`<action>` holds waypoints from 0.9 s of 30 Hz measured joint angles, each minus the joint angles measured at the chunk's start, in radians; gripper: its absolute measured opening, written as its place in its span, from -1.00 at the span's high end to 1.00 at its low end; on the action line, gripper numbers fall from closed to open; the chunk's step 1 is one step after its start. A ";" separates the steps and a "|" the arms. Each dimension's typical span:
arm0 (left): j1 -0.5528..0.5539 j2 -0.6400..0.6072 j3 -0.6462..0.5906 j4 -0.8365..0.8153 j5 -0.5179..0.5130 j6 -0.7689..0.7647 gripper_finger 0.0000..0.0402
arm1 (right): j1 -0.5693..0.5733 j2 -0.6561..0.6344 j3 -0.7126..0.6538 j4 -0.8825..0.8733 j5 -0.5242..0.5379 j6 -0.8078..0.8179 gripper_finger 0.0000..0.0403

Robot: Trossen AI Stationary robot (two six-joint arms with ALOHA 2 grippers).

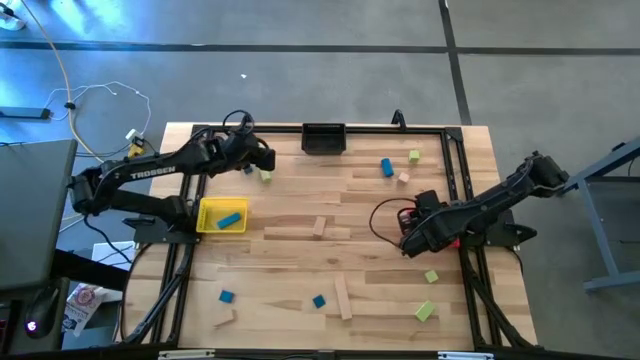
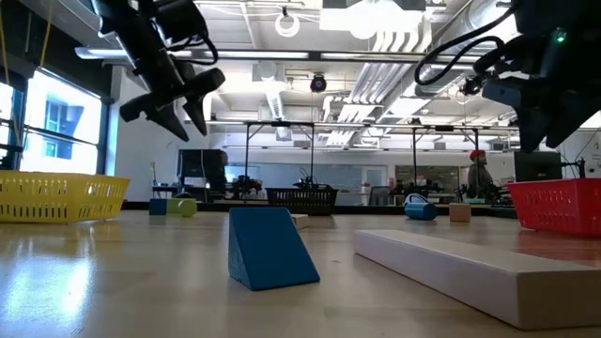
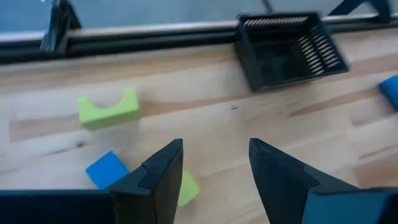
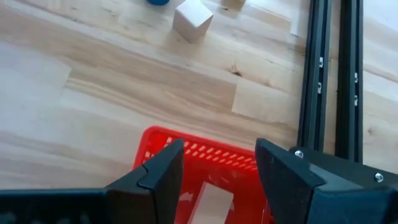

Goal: Sort & place blocks by color
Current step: Put the light green block into the black bin

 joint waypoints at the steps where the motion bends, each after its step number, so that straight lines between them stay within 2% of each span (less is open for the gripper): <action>1: 0.002 0.014 0.003 -0.010 0.000 -0.014 0.15 | -0.009 0.000 0.000 0.000 0.004 -0.002 0.08; 11: 0.006 0.159 0.005 -0.018 0.059 -0.072 0.15 | -0.084 0.000 -0.001 0.001 0.034 -0.081 0.08; 18: 0.005 0.203 0.006 0.043 0.111 -0.107 0.15 | -0.088 0.000 -0.001 0.006 0.072 -0.116 0.08; 23: 0.006 0.213 0.006 -0.017 0.113 -0.285 0.15 | -0.088 0.000 -0.001 0.014 0.086 -0.140 0.08; 27: 0.003 0.218 0.006 -0.043 0.114 -0.356 0.15 | -0.088 0.000 -0.001 0.014 0.125 -0.196 0.08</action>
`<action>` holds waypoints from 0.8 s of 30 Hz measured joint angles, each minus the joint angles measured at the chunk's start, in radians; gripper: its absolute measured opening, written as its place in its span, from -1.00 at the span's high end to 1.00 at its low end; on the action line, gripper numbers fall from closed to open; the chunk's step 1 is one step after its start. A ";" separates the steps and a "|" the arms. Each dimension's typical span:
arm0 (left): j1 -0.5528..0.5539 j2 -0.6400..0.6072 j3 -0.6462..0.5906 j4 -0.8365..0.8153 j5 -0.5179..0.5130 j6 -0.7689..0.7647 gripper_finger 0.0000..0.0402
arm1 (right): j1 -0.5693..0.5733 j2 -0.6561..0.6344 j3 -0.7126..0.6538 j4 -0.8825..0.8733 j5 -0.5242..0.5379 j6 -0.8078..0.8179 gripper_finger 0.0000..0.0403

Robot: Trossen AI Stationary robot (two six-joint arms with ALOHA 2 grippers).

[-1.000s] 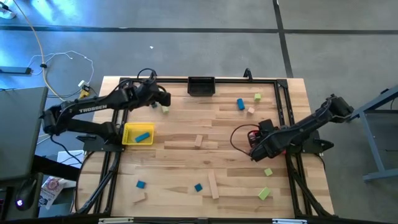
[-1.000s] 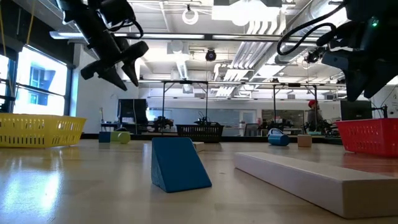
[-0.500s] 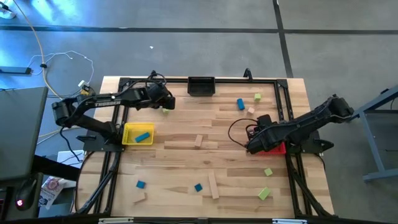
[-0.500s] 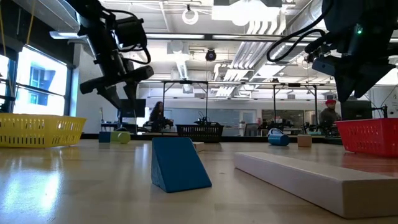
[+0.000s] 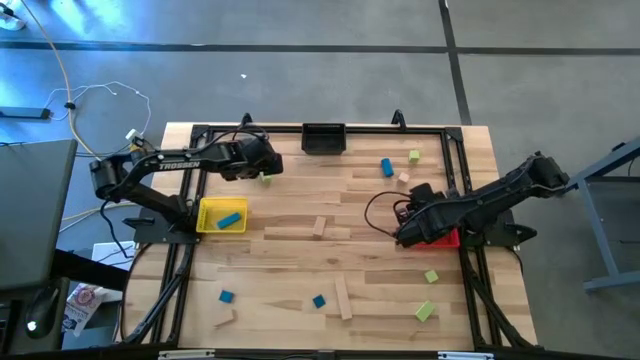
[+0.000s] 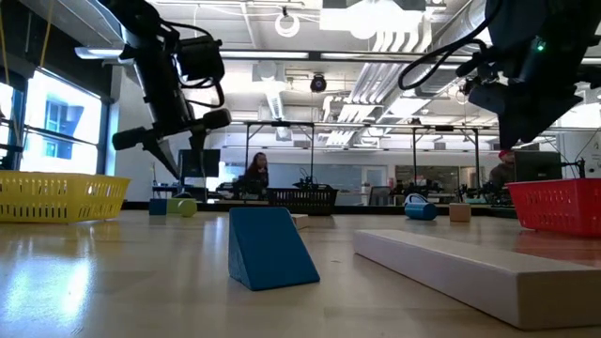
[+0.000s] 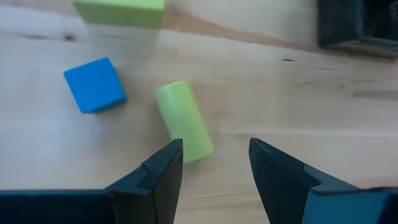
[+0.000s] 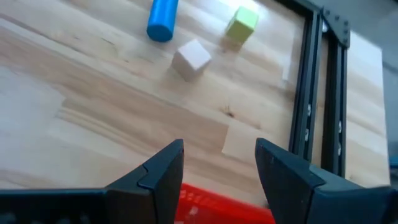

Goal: Sort & place blocks by color
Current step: Put the light green block into the black bin

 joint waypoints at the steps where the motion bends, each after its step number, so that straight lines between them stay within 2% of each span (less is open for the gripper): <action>1: -0.002 0.000 0.000 0.001 0.001 -0.013 0.15 | 0.000 0.000 0.000 0.000 0.012 -0.011 0.08; 16: -0.009 0.000 0.000 0.002 -0.032 -0.106 0.15 | 0.000 0.000 0.000 0.026 0.120 -0.105 0.08; 24: -0.009 0.077 0.000 0.005 -0.050 -0.119 0.15 | 0.000 0.000 0.000 0.040 0.129 -0.119 0.08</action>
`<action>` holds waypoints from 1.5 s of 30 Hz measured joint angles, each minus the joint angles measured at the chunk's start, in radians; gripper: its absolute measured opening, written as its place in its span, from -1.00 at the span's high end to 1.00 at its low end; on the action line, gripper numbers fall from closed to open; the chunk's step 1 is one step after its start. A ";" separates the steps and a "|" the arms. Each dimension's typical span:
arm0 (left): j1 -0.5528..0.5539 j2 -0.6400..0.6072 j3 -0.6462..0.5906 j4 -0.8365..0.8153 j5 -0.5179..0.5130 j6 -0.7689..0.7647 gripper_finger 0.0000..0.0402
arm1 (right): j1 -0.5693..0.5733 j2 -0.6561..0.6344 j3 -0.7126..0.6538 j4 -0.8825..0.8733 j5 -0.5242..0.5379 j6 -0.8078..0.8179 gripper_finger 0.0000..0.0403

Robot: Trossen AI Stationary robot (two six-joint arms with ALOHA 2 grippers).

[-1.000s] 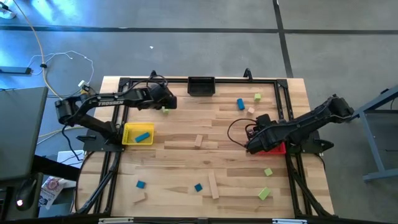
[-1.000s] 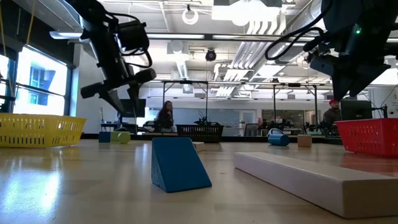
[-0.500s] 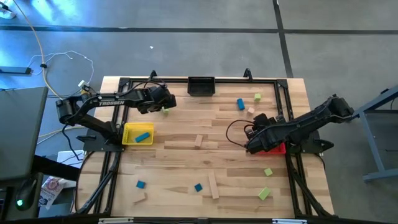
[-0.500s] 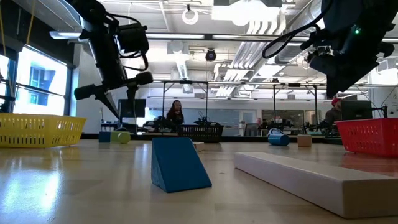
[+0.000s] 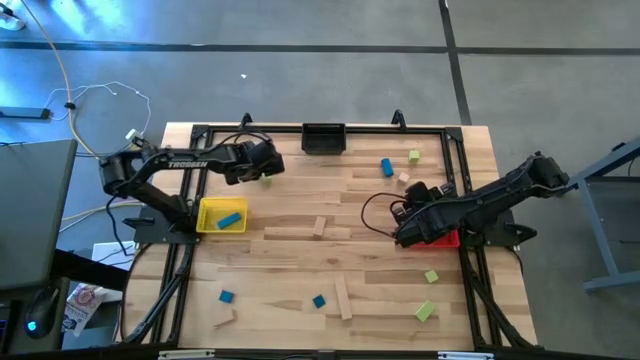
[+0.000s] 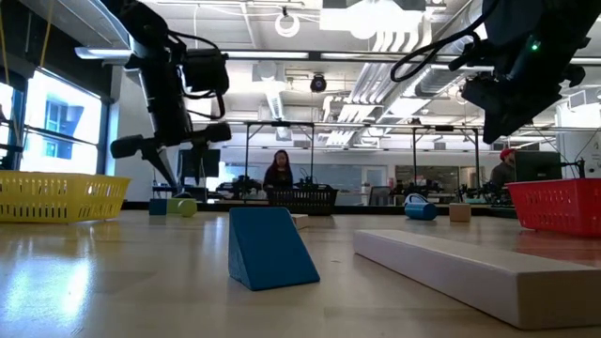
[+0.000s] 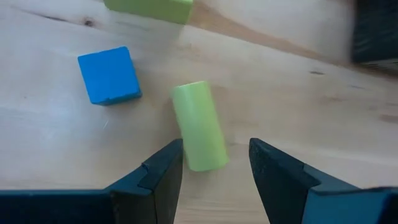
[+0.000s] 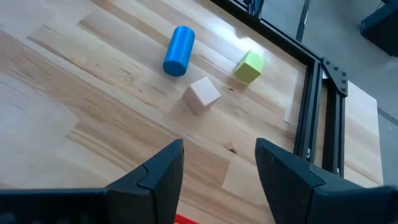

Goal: Sort & place blocks by color
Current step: Put the light green block into the black bin

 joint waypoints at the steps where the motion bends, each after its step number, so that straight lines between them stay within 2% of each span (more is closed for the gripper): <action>1: 0.000 0.010 0.000 0.000 0.001 -0.004 0.15 | 0.000 0.000 0.000 0.000 0.000 0.000 0.08; 21: 0.001 0.157 0.000 0.060 0.007 -0.018 0.15 | 0.000 0.000 0.000 0.016 -0.006 0.000 0.08; 32: 0.001 0.218 0.003 0.064 -0.011 0.165 0.16 | 0.000 0.000 0.000 0.026 -0.026 0.000 0.08; 36: 0.001 0.211 0.002 0.067 -0.022 0.210 0.23 | 0.000 0.000 0.000 0.035 -0.037 0.000 0.08; 42: 0.001 0.211 0.002 0.069 -0.032 0.294 0.48 | 0.000 0.000 0.000 0.059 -0.042 0.000 0.08; 45: -0.006 0.211 0.002 0.071 -0.033 0.340 0.49 | 0.000 0.000 0.000 0.075 -0.042 0.000 0.08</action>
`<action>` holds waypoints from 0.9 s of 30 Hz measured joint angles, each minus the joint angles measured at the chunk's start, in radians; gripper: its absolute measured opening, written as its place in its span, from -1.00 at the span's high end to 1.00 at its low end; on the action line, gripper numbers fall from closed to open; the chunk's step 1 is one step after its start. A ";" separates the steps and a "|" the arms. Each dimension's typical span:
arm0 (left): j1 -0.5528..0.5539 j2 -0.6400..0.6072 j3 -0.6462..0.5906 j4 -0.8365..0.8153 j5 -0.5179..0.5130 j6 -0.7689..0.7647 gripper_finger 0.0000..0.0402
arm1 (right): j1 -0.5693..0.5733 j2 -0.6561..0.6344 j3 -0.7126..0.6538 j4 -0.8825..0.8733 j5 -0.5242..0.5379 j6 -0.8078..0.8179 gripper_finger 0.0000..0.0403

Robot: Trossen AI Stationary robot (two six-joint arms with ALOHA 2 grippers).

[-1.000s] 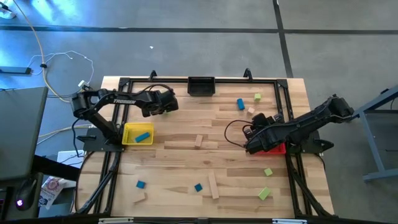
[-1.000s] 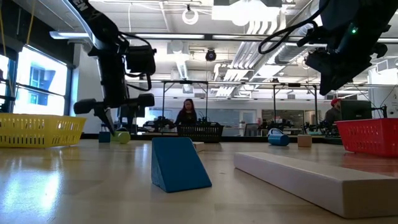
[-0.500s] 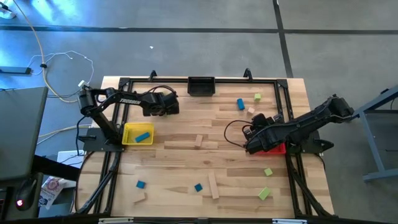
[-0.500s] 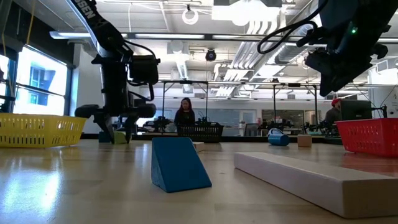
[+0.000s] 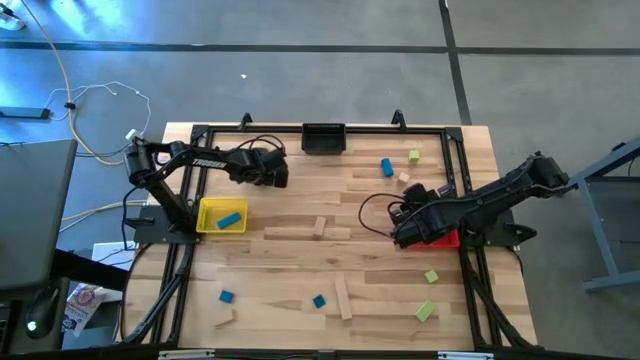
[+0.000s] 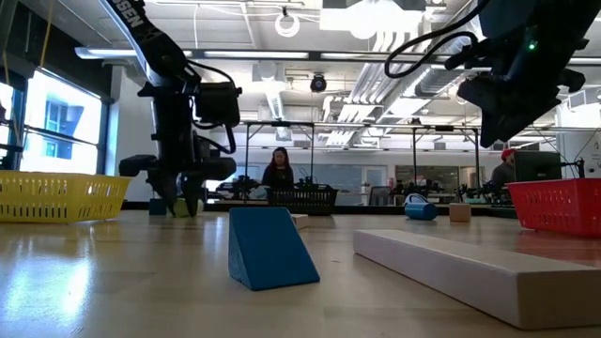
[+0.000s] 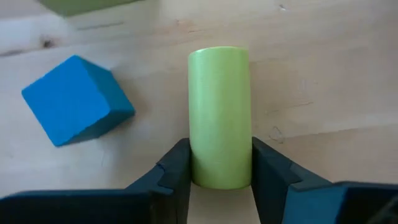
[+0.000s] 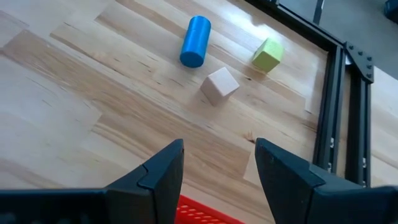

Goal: Sort & place blocks by color
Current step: Put the light green block into the black bin

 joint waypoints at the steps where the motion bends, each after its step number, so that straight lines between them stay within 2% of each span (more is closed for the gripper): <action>1: 0.000 0.000 0.000 0.001 0.001 0.015 0.49 | 0.000 0.000 0.000 0.008 0.000 0.000 0.08; 11: -0.016 -0.006 0.009 0.065 0.028 0.128 0.49 | 0.000 0.000 0.000 0.079 0.000 0.000 0.08; 22: -0.017 -0.023 0.148 0.218 0.110 0.342 0.48 | 0.000 0.000 0.000 0.143 0.000 0.000 0.08; 27: -0.015 -0.024 0.210 0.248 0.113 0.445 0.48 | 0.000 0.000 0.000 0.164 0.000 0.000 0.08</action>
